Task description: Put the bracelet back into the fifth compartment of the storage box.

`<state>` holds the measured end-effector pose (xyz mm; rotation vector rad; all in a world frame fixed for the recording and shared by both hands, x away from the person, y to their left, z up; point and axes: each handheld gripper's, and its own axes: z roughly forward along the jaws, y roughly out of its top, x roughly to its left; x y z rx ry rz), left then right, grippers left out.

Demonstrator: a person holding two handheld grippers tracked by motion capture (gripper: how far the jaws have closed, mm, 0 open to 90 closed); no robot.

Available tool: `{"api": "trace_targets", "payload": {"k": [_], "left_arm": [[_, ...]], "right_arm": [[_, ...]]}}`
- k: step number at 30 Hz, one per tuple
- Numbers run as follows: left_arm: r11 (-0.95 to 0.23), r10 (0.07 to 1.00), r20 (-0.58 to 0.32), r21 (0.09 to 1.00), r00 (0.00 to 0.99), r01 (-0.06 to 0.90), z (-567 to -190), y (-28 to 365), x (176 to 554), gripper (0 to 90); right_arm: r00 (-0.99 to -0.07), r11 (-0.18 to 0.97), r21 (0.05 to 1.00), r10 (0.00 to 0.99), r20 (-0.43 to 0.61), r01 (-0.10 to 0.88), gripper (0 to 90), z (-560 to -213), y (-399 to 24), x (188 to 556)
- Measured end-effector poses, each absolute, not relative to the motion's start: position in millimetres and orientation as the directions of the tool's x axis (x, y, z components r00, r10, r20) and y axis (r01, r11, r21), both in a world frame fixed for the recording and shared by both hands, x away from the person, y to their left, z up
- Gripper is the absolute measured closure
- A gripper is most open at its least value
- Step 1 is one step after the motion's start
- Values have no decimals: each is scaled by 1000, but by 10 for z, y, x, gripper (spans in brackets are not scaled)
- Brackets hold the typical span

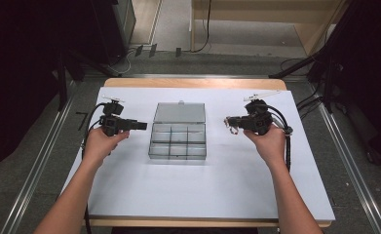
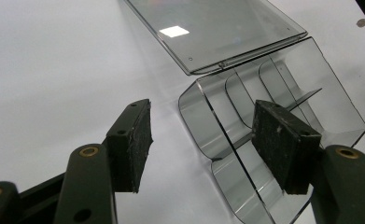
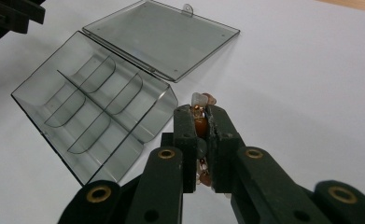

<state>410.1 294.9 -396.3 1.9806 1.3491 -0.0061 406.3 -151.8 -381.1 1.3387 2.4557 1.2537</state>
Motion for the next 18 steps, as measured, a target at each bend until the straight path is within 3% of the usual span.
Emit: {"api": "trace_targets", "payload": {"k": [18], "left_arm": [[-187,807,-382,559,451,808,-3961,2948,4100,388]], "right_arm": [[-655,324,690,700,285,647,856,-3777,-1334,4016]]}}
